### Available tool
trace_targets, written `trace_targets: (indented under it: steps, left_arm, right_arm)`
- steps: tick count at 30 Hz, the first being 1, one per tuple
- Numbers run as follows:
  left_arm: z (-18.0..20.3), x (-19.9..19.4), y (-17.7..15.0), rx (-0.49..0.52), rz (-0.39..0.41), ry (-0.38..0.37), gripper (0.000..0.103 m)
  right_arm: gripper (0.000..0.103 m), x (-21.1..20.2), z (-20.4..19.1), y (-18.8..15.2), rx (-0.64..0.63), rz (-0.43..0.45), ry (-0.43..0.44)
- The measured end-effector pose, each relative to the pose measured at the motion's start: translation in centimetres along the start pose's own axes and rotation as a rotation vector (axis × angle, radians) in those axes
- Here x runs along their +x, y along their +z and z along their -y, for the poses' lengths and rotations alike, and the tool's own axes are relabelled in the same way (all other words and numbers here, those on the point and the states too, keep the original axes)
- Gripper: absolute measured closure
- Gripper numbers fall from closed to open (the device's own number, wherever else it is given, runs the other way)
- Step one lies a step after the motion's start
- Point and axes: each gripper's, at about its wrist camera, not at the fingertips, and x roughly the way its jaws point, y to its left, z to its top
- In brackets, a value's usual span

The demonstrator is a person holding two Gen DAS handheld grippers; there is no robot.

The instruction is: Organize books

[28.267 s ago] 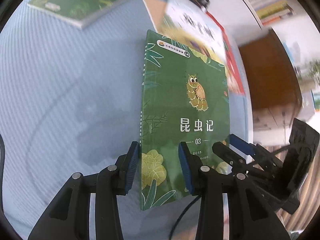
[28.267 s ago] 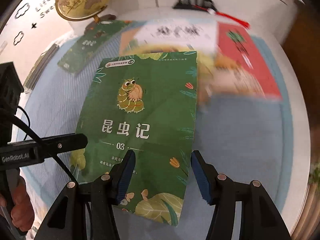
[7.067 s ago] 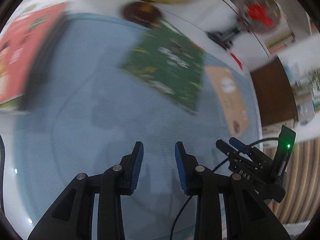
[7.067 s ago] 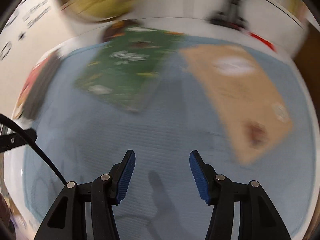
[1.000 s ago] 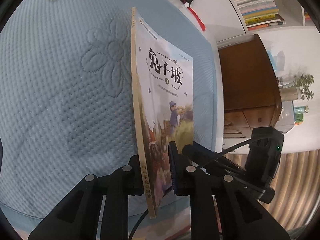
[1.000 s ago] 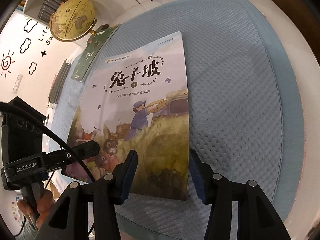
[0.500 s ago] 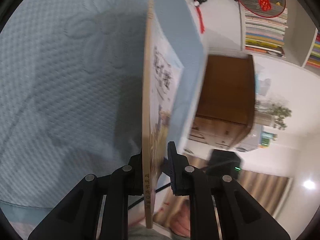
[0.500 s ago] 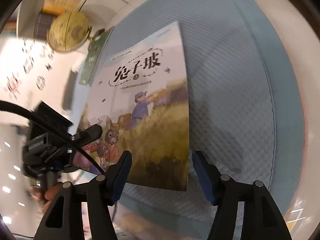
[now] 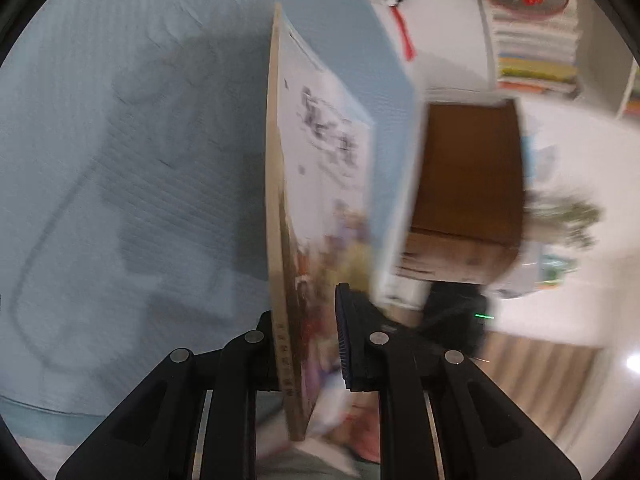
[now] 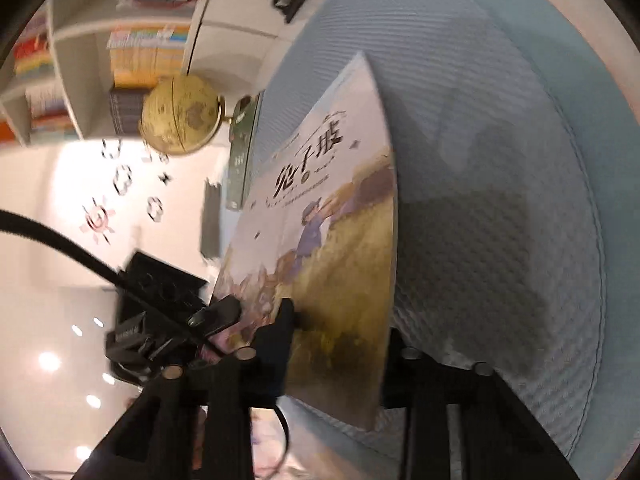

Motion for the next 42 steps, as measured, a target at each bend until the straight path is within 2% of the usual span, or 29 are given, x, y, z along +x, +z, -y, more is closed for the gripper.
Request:
trace_targets:
  steps: [2, 7, 9, 15, 18, 22, 25, 30, 32, 36, 40, 42]
  left_arm:
    - [0.8, 0.2, -0.1, 0.066, 0.020, 0.103, 0.087]
    - [4.4, 0.8, -1.5, 0.297, 0.091, 0.345, 0.087]
    - [5.4, 0.9, -2.2, 0.377, 0.105, 0.395, 0.088]
    - [5.4, -0.5, -2.7, 0.444, 0.103, 0.380, 0.088]
    - [5.1, -1.6, -3.0, 0.457, 0.119, 0.374, 0.088]
    - [3.5, -4.8, -2.3, 0.443, 0.146, 0.316, 0.088]
    - [2.0, -8.2, -1.4, 0.431, 0.174, 0.273, 0.088]
    - [-0.9, -15.5, 0.9, 0.405, 0.249, 0.249, 0.088]
    - [-2.4, -19.2, 2.3, 0.392, 0.292, 0.262, 0.088]
    - [-5.2, -25.9, 4.5, 0.374, 0.370, 0.309, 0.088]
    - [-9.2, -32.9, 7.6, 0.366, 0.440, 0.376, 0.088]
    - [-10.9, -35.2, 9.1, 0.354, 0.464, 0.373, 0.088]
  right_arm:
    - [0.079, 0.3, -1.9, -0.6, -0.092, 0.017, -0.101]
    - [0.079, 2.2, -6.4, -2.7, -0.355, 0.035, -0.386]
    - [0.078, 2.7, -7.6, -3.6, -0.433, 0.036, -0.449]
    - [0.078, 3.4, -9.3, -5.8, -0.577, 0.028, -0.508]
    - [0.078, 4.4, -11.1, -7.1, -0.659, 0.028, -0.546]
    - [0.078, 6.2, -15.3, -9.3, -0.804, 0.057, -0.616]
    - [0.078, 7.7, -17.9, -9.4, -0.836, 0.069, -0.618]
    - [0.077, 12.2, -23.5, -9.5, -0.884, 0.092, -0.598]
    - [0.077, 14.0, -25.6, -9.6, -0.912, 0.100, -0.584]
    - [0.076, 19.9, -30.6, -9.2, -0.942, 0.113, -0.490]
    - [0.073, 27.1, -36.3, -9.2, -0.983, 0.093, -0.406]
    - [0.072, 29.9, -38.2, -9.1, -1.000, 0.098, -0.396]
